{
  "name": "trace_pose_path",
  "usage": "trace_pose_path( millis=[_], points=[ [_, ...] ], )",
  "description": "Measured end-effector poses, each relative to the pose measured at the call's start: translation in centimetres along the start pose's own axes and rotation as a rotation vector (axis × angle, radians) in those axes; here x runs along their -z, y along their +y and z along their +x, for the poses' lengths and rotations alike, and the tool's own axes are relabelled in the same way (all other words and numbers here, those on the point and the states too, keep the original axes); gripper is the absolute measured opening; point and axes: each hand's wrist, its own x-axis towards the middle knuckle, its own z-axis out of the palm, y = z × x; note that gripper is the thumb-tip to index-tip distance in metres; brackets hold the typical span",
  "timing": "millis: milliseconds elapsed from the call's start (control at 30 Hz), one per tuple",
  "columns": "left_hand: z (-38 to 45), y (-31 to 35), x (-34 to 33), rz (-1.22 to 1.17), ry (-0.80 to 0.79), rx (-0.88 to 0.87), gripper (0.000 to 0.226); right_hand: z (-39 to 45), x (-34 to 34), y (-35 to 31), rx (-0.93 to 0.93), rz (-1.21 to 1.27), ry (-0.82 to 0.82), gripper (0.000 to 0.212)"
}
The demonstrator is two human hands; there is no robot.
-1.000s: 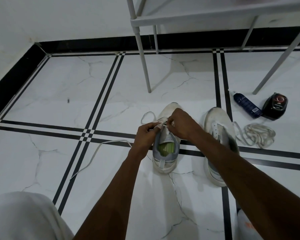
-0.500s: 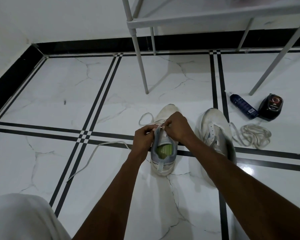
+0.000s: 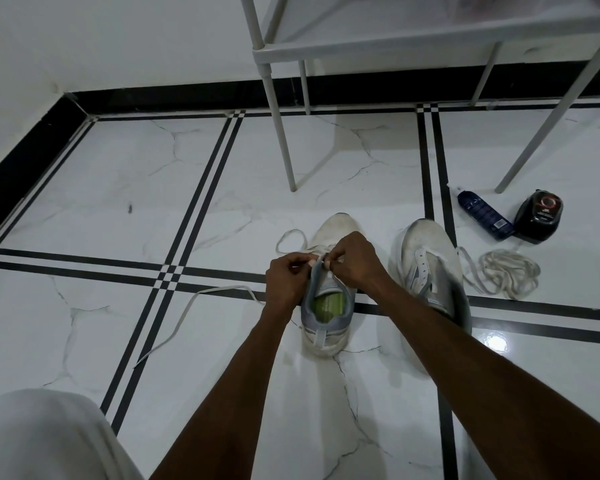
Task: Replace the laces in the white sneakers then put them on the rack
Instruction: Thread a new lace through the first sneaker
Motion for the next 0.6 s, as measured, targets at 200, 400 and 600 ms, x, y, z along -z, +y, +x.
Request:
trace_pose_path(
  millis=[200, 400, 600],
  points=[
    [0.2, 0.1, 0.2, 0.114, -0.024, -0.076, 0.011, -0.3, 0.3, 0.1, -0.026, 0.096, -0.027, 0.013],
    [0.3, 0.1, 0.5, 0.103, -0.035, -0.109, 0.006, -0.3, -0.1, 0.2, -0.012, -0.003, -0.073, 0.010],
    [0.5, 0.1, 0.2, 0.123, -0.041, -0.118, 0.005, -0.7, -0.7, 0.4, -0.017, 0.021, 0.011, 0.012]
  ],
)
